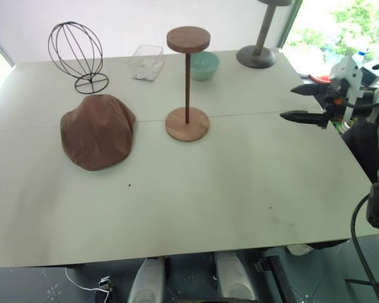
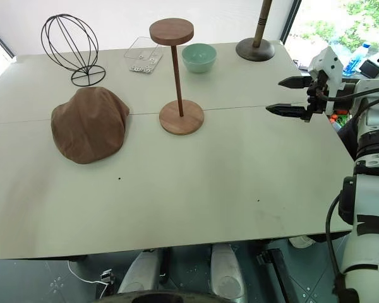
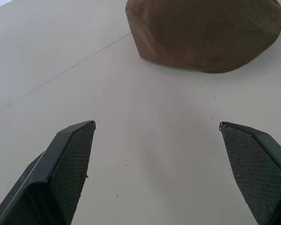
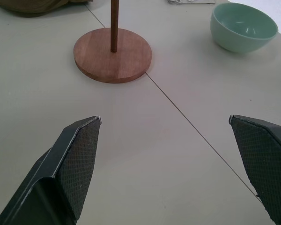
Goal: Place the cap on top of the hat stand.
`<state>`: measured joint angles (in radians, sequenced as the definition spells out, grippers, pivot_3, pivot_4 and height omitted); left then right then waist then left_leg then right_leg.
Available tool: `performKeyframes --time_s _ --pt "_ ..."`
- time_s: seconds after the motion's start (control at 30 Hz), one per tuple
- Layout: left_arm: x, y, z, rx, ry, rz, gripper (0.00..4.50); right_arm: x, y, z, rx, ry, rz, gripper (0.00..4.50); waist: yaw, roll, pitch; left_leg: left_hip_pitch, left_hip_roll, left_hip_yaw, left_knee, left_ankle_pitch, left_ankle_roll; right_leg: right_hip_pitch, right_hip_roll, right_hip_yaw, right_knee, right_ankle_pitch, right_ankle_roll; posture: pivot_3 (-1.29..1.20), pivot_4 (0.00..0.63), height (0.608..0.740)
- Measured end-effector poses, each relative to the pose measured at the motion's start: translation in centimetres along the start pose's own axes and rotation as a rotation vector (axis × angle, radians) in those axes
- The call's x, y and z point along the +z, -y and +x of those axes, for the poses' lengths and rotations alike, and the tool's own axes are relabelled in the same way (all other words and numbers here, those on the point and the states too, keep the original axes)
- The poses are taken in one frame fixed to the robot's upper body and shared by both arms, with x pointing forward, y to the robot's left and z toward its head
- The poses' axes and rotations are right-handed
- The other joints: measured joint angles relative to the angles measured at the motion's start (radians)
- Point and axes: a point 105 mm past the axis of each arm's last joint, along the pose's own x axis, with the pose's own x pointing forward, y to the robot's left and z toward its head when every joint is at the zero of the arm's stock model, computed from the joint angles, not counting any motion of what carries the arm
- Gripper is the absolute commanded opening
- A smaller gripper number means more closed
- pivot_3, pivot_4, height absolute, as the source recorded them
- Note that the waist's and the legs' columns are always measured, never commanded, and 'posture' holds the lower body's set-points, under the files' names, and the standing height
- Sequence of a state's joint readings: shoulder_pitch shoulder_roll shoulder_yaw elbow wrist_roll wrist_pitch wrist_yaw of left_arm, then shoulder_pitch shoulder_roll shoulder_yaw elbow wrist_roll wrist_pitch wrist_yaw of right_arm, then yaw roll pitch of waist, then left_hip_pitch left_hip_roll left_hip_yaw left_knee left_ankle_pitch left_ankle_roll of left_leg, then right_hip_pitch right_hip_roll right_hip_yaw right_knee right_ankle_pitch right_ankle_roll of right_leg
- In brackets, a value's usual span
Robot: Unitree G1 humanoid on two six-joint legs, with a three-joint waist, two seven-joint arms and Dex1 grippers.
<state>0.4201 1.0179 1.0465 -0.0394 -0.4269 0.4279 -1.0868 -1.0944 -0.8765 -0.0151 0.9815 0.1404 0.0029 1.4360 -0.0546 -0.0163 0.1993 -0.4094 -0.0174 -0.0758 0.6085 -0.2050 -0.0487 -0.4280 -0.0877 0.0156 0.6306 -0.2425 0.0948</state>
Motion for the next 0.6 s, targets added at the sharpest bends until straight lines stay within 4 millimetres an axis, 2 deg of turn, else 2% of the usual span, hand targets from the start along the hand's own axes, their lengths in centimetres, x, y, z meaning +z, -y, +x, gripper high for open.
performKeyframes --time_s 0.4,0.53,0.6 --pt "1.5 -0.7 0.5 0.005 0.039 0.007 4.44 -0.4 -0.2 -0.2 0.013 -0.008 0.006 4.5 -0.011 0.0 0.0 0.0 0.0 0.001 0.0 0.0 0.0 0.0 0.0 0.001 0.001 0.0 0.0 0.0 0.15 0.74" --pt "2.1 -0.4 1.0 -0.019 0.048 0.011 4.44 -0.8 -0.4 -0.3 0.023 -0.015 0.018 4.5 -0.015 0.0 0.0 0.001 0.0 0.001 0.0 0.0 0.0 0.0 0.0 0.001 0.001 0.0 0.001 0.0 0.15 0.74" --pt "2.7 0.3 1.6 -0.053 0.053 0.041 4.44 -0.8 -0.4 -0.3 0.024 -0.017 0.012 4.5 -0.014 0.0 0.0 0.001 0.0 0.001 0.0 0.0 0.0 0.0 0.0 0.001 0.001 0.001 0.001 0.0 0.15 0.74"
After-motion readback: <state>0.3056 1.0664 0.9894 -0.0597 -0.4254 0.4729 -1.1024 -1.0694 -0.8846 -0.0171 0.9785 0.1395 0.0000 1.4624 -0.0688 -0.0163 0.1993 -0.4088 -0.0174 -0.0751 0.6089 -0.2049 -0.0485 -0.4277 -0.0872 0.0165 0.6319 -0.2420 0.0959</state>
